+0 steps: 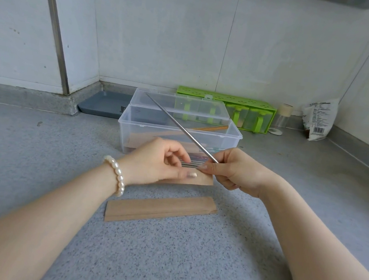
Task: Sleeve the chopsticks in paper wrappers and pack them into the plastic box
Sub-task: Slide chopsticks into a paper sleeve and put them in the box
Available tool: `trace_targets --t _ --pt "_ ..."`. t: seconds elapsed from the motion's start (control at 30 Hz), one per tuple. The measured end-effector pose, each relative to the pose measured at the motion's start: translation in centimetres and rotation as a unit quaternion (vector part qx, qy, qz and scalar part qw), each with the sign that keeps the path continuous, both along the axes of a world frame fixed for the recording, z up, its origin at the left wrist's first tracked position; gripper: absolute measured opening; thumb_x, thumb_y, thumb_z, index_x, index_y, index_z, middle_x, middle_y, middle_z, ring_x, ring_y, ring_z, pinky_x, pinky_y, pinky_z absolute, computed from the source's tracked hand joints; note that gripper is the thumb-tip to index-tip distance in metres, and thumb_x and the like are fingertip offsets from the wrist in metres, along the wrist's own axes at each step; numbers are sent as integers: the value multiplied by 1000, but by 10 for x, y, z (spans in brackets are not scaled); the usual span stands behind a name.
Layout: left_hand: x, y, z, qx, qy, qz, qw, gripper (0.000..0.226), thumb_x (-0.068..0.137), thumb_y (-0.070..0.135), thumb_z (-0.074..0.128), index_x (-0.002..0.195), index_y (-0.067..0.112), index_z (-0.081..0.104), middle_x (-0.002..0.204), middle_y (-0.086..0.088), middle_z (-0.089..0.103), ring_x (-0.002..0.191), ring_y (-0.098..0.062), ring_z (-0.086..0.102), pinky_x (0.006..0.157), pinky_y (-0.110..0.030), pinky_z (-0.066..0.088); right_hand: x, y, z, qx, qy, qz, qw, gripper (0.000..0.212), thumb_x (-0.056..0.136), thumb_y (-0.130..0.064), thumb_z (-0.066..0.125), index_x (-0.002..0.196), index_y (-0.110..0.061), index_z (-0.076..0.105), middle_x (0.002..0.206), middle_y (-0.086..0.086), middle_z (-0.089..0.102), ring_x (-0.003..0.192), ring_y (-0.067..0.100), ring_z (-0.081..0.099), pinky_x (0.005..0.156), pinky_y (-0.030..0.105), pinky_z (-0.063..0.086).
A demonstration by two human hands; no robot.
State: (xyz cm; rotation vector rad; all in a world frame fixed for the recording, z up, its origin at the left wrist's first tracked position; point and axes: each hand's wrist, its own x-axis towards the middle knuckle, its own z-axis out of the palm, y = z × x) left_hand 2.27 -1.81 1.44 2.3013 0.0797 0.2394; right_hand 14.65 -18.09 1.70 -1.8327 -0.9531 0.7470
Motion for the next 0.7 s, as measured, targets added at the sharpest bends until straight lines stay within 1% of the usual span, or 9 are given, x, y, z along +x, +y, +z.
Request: trace_targets --t 0.1,0.2,0.3,0.37,0.43,0.5,0.53,0.6,0.7 --pt "1 -12 -5 88 -60 31 994 49 56 35 85 101 26 65 90 13 63 84 -6 57 79 -19 47 -2 6 -4 20 18 -16 999 24 87 -16 62 64 -8 59 45 -3 24 40 10 17 44 24 10" --pt "2 -17 -5 94 -101 58 989 49 59 28 86 104 23 68 89 14 61 86 -3 57 83 -18 45 -4 9 -4 39 45 -30 998 17 87 -14 62 72 -6 64 43 -5 25 39 9 17 41 20 11" --pt "1 -14 -3 86 -107 65 988 43 61 25 85 101 20 70 90 10 66 86 -3 59 79 -12 45 -3 7 -2 41 64 -33 997 25 86 -13 63 61 -15 67 45 -5 23 41 10 15 43 22 9" --pt "0 -13 -3 85 -106 59 989 37 62 23 84 97 20 71 89 10 68 84 -4 61 75 -10 45 -3 6 -1 27 70 -34 997 25 84 -10 64 60 -10 57 45 -5 23 41 10 15 43 22 8" --pt "0 -13 -4 85 -106 58 989 34 63 23 84 94 22 71 87 11 68 83 -4 61 73 -10 45 -2 6 -3 15 76 -30 997 39 83 -4 62 51 -16 44 44 -5 23 40 10 15 43 22 8" --pt "1 -13 -4 82 -105 59 989 33 63 24 84 93 22 70 86 11 68 82 -5 61 75 -15 48 -3 6 -3 17 76 -26 997 50 82 0 59 42 -21 38 43 -5 23 39 10 15 43 21 8" --pt "1 -13 -4 79 -104 58 990 33 63 24 84 93 22 70 86 10 68 82 -6 61 75 -18 49 -3 6 -3 21 77 -25 996 51 82 0 58 41 -21 38 43 -5 23 39 10 15 43 21 8" --pt "1 -13 -4 73 -100 56 991 33 63 25 84 92 23 69 86 10 68 81 -6 61 75 -20 49 -3 7 -3 25 77 -26 996 46 83 -1 59 45 -19 40 42 -5 23 38 10 16 42 20 8" --pt "1 -13 -4 74 -97 54 991 33 63 26 83 93 23 68 85 10 66 81 -6 60 73 -19 48 -2 7 -3 21 69 -26 997 32 83 -2 62 57 -11 45 41 -5 25 37 9 17 41 19 10"
